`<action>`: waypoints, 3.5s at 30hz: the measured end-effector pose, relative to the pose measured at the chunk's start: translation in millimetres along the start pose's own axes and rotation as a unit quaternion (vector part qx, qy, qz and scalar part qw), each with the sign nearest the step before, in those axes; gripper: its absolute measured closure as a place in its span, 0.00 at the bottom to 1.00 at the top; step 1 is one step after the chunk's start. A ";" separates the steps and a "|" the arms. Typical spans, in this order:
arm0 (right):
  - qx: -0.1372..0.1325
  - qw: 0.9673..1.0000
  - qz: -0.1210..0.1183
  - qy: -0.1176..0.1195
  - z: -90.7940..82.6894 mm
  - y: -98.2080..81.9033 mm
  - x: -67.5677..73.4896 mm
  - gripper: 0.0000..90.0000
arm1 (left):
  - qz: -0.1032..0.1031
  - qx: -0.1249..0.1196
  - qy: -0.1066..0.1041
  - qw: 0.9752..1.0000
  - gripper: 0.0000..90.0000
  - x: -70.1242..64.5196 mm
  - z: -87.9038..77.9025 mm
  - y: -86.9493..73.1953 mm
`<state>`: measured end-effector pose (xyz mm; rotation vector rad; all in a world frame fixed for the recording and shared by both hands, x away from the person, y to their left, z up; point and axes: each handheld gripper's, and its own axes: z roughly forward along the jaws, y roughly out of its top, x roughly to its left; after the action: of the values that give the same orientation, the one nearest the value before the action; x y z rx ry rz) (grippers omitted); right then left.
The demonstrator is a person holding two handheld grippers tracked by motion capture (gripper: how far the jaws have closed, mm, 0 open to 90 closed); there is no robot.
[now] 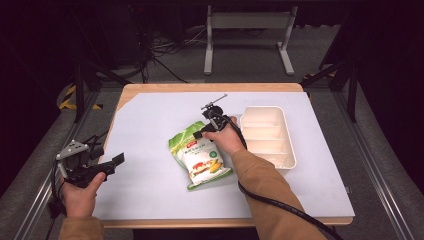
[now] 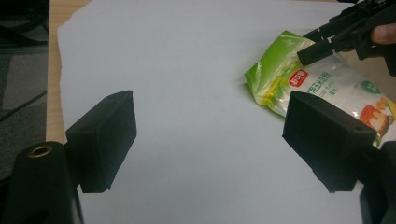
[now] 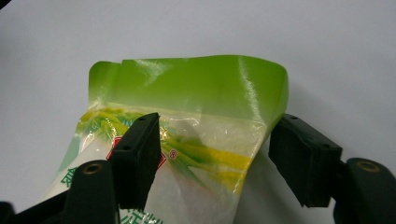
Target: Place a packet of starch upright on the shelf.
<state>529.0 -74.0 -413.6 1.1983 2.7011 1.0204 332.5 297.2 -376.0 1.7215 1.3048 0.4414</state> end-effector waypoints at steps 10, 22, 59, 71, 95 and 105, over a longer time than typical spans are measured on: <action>0.021 0.999 -0.009 0.038 -4.5 1.4 3.6 0.94 | -0.003 0.004 0.000 1.000 0.20 0.6 1.4 -0.3; 0.006 0.998 -0.059 0.025 -17.5 7.0 23.8 0.98 | -0.008 0.003 0.000 1.000 0.20 1.6 1.4 -0.5; -0.145 0.951 -0.261 0.082 -132.2 21.4 104.4 0.99 | -0.009 0.014 -0.011 1.000 0.20 -0.1 10.7 1.4; -0.178 0.945 -0.259 0.088 -158.7 21.6 102.2 0.99 | -0.009 0.015 -0.013 1.000 0.20 -0.5 12.5 1.0; -0.222 0.942 -0.242 0.068 -205.2 13.4 79.2 0.99 | -0.009 0.028 -0.018 0.999 0.20 0.8 16.1 -0.9; -0.243 0.942 -0.228 0.040 -231.4 2.9 56.3 0.99 | -0.012 0.032 -0.019 0.999 0.20 0.1 18.0 -1.8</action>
<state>430.2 -164.2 -216.5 0.4314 2.3761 1.5337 344.6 289.4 -387.0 1.7562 1.3234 0.3556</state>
